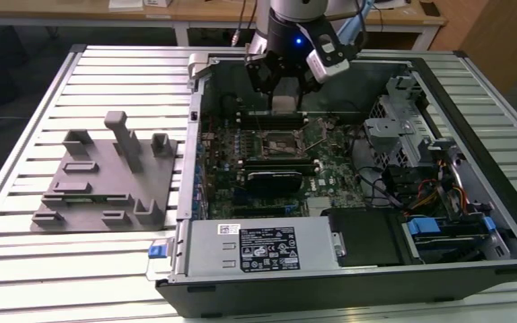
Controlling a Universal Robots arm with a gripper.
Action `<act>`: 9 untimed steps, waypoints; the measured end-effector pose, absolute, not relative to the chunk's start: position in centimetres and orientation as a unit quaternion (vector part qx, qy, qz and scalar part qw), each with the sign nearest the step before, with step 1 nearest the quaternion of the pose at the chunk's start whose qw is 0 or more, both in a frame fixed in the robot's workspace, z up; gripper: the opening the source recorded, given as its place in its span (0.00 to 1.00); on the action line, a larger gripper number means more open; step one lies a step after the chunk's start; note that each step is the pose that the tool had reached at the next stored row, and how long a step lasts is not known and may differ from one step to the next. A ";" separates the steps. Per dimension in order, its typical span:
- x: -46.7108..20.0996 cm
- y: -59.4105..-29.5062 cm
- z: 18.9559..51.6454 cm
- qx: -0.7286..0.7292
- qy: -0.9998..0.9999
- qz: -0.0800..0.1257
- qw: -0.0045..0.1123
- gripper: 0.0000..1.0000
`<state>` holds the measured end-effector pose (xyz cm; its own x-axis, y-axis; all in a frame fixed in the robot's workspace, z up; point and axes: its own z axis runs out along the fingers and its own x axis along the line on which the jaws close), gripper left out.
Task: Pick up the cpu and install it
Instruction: 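Pick up the cpu and move it towards the insertion slot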
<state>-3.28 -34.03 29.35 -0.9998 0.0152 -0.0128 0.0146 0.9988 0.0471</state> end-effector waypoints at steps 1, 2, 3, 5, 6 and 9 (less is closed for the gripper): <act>-3.2 -34.0 29.2 0.007 1.000 0.023 0.007 0.54; -3.2 -34.0 29.0 0.007 1.000 0.024 0.007 0.54; -3.1 -34.0 28.8 0.008 1.000 0.024 0.007 0.54; -3.0 -34.0 28.4 0.007 1.000 0.024 0.007 0.54; -3.0 -34.0 28.3 0.008 1.000 0.024 0.007 0.54; -2.9 -34.0 27.7 0.008 1.000 0.024 0.007 0.54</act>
